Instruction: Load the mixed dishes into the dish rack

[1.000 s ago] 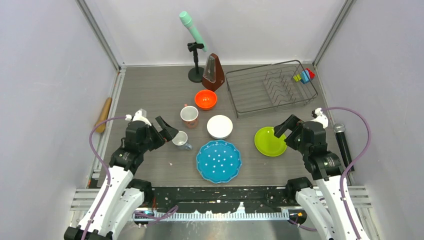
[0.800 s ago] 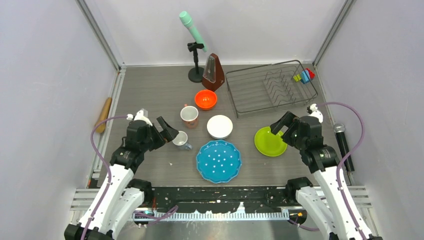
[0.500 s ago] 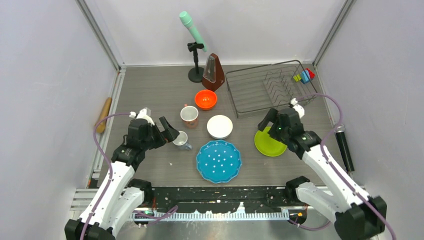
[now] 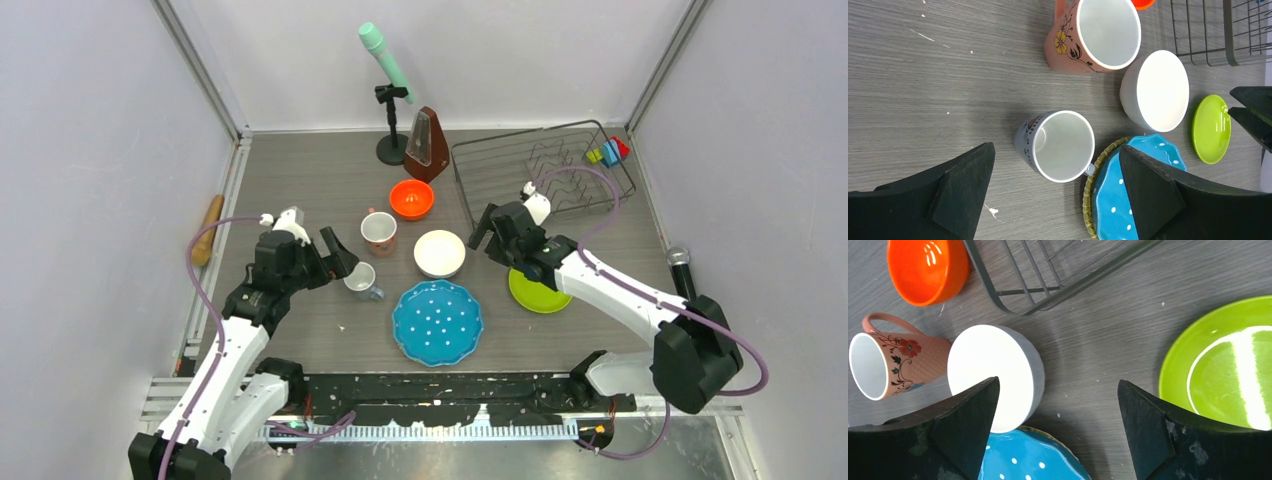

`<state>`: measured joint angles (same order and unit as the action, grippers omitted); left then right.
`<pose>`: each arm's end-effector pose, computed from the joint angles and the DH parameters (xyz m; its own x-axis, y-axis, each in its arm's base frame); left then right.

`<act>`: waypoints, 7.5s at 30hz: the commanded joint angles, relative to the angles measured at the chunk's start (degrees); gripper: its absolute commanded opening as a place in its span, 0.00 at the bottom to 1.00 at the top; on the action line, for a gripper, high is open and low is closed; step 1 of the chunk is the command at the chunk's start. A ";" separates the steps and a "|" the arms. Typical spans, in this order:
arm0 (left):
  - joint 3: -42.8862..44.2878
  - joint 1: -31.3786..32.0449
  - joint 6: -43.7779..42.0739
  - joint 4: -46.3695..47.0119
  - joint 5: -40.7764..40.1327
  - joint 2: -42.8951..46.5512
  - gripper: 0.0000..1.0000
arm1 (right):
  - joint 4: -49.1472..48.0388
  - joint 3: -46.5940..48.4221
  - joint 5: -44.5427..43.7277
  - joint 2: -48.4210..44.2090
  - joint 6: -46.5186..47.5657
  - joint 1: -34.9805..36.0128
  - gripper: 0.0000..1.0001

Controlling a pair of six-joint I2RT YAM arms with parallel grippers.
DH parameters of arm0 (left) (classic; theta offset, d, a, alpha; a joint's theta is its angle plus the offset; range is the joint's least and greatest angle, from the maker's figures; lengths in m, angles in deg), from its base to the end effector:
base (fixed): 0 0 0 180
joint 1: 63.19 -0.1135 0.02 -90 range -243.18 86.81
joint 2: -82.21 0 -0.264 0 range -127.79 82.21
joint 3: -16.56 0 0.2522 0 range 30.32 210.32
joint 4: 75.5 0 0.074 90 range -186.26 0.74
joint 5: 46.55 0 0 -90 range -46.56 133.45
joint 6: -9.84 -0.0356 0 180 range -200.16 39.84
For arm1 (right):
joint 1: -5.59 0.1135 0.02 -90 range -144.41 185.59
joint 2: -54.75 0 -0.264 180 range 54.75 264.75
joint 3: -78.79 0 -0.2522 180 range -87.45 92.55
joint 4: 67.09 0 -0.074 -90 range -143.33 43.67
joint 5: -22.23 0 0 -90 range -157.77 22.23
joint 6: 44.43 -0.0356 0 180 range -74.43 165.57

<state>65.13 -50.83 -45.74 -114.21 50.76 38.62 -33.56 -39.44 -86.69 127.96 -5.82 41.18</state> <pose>0.1660 -0.0410 0.2567 -0.6259 -0.4368 -0.6461 -0.0462 0.8477 -0.5284 0.2239 0.1461 0.2401 -0.6431 0.4488 -0.6205 0.2220 0.8847 0.4098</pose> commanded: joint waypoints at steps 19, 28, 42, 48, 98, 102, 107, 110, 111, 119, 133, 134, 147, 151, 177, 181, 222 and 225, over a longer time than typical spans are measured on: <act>4.16 0.03 -1.42 -1.20 -0.91 -13.92 0.85 | 3.85 4.05 4.32 3.39 5.67 6.76 0.86; 5.13 0.04 -1.78 -2.55 -0.06 -7.85 0.85 | 0.75 -8.16 16.55 -3.12 7.16 6.85 0.82; 9.72 0.07 -2.64 -5.47 5.84 -8.93 0.81 | -4.22 -13.53 25.19 -2.46 6.05 7.43 0.33; 12.60 0.97 -3.68 -7.33 8.16 -10.94 0.76 | 1.17 -10.24 21.74 -7.80 8.54 7.44 0.03; 16.03 12.43 -3.89 17.07 30.16 -21.35 0.00 | -1.68 12.42 10.04 -12.31 24.65 7.25 0.55; 22.26 13.17 -7.07 12.09 27.93 -22.23 0.00 | 2.35 14.04 1.66 -14.70 25.22 6.83 0.92; 31.72 16.20 -15.04 6.65 20.21 -24.43 0.00 | 7.44 16.56 -6.59 -19.06 23.48 6.42 1.00; 37.54 17.65 -18.35 4.15 15.95 -27.46 0.00 | 11.61 17.42 -13.07 -20.01 21.97 5.93 1.00; 39.47 17.91 -19.01 3.40 14.21 -28.55 0.00 | 12.71 17.74 -16.96 -19.77 20.44 5.47 1.00; 48.47 18.40 -24.87 4.40 3.47 -32.36 0.00 | 17.73 16.88 4.58 -11.43 2.48 -25.90 1.00; 49.18 18.39 -26.77 18.60 -3.77 -33.74 0.00 | 16.05 26.27 0.21 13.69 -12.66 -29.00 0.86; 49.21 18.40 -27.03 18.62 -3.65 -33.61 0.00 | 15.98 26.28 0.25 14.27 -12.97 -29.00 0.85; 46.93 18.39 -29.58 20.06 -2.67 -31.11 0.00 | 14.32 20.72 4.62 18.26 -20.26 -29.00 0.37; 46.82 18.40 -29.67 20.15 -2.65 -30.79 0.00 | 12.40 17.61 7.21 16.30 -22.41 -28.66 0.22; 44.31 19.59 -31.31 29.07 9.04 -32.67 0.00 | 35.86 34.46 -1.12 1.58 -10.63 -23.29 1.00; 44.10 22.09 -42.77 32.78 11.10 -34.45 0.00 | 39.02 40.92 7.23 1.40 -16.21 -23.29 1.00; 47.06 39.46 -85.59 49.54 -2.48 -46.82 0.00 | 20.13 33.51 34.37 3.74 -42.48 -23.55 0.32; 46.50 39.80 -86.01 50.77 -2.70 -46.93 0.00 | 19.67 33.59 34.81 4.55 -42.47 -23.60 0.04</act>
<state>109.08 -11.70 -127.84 -79.48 46.01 -10.74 -10.76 -5.82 -53.27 131.65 -50.57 17.56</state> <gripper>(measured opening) 0.224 0.192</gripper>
